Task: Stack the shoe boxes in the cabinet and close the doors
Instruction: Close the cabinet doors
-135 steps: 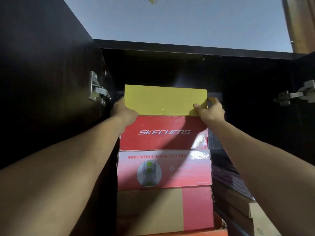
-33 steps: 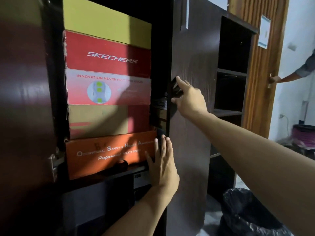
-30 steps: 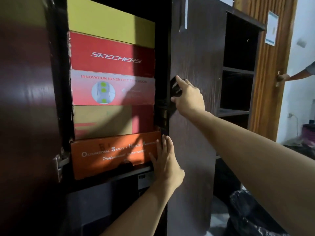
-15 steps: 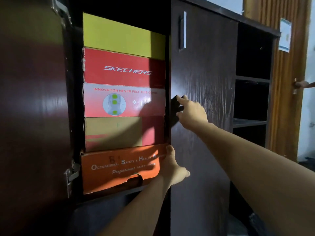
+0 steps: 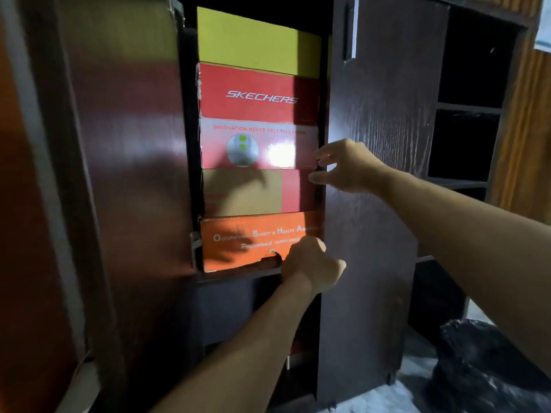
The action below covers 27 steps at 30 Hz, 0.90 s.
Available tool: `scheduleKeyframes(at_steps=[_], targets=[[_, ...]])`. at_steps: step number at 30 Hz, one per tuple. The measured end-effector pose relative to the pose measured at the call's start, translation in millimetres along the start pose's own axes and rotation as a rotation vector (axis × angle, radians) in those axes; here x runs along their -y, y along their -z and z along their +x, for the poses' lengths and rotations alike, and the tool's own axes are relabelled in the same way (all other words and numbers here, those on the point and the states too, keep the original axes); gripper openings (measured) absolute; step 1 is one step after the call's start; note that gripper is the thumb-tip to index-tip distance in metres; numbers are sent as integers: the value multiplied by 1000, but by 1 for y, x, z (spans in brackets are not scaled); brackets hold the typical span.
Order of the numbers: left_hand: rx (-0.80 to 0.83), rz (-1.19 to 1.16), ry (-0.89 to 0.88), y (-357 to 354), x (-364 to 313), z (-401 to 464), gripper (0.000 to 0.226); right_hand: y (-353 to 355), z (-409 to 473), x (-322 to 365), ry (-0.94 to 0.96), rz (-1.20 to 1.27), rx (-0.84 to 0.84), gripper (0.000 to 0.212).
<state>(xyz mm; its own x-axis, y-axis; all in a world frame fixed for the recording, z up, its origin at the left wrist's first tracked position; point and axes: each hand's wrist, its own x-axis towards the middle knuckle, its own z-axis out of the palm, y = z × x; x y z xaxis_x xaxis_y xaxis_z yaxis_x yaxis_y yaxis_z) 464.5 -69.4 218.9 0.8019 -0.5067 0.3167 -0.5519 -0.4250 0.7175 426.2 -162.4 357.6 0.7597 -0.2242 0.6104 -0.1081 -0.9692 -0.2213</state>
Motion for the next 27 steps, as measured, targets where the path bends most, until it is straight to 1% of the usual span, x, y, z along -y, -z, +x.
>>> scheduleKeyframes(at_steps=[3, 5, 7, 9, 10, 12, 13, 14, 15, 19, 21, 24, 25, 27], targets=[[-62, 13, -62, 31, -13, -49, 47, 13, -14, 27, -6, 113, 37, 40], [-146, -10, -133, 54, -18, -80, 39, 21, -24, 44, -3, 195, 56, 34], [-262, -83, -310, 76, -21, -108, 23, 30, -34, 65, 32, 232, 36, 30], [-408, -193, -546, 98, -21, -132, 13, 40, -45, 86, 47, 340, 8, 38], [-503, -234, -664, 109, -20, -142, 10, 45, -50, 97, 59, 398, 2, 42], [-721, -248, -882, 132, -15, -159, 5, 54, -59, 118, 99, 447, -5, 42], [-823, -227, -947, 142, -12, -163, 4, 58, -62, 127, 128, 454, -6, 41], [-908, -214, -976, 151, -7, -166, 4, 62, -66, 137, 159, 461, -8, 40], [-951, -235, -976, 157, -2, -166, 6, 65, -69, 146, 182, 472, -10, 41], [-952, -477, -888, 169, 7, -169, 11, 68, -80, 174, 209, 521, 0, 49], [-1000, -641, -775, 174, 5, -172, 13, 64, -85, 185, 222, 532, 15, 52], [-1037, -844, -524, 188, 8, -167, 24, 57, -90, 197, 248, 502, 23, 54], [-1002, -890, -436, 193, 11, -161, 24, 55, -91, 199, 249, 498, 26, 53], [-852, -905, -314, 196, 19, -150, 17, 53, -93, 202, 232, 517, 33, 53]])
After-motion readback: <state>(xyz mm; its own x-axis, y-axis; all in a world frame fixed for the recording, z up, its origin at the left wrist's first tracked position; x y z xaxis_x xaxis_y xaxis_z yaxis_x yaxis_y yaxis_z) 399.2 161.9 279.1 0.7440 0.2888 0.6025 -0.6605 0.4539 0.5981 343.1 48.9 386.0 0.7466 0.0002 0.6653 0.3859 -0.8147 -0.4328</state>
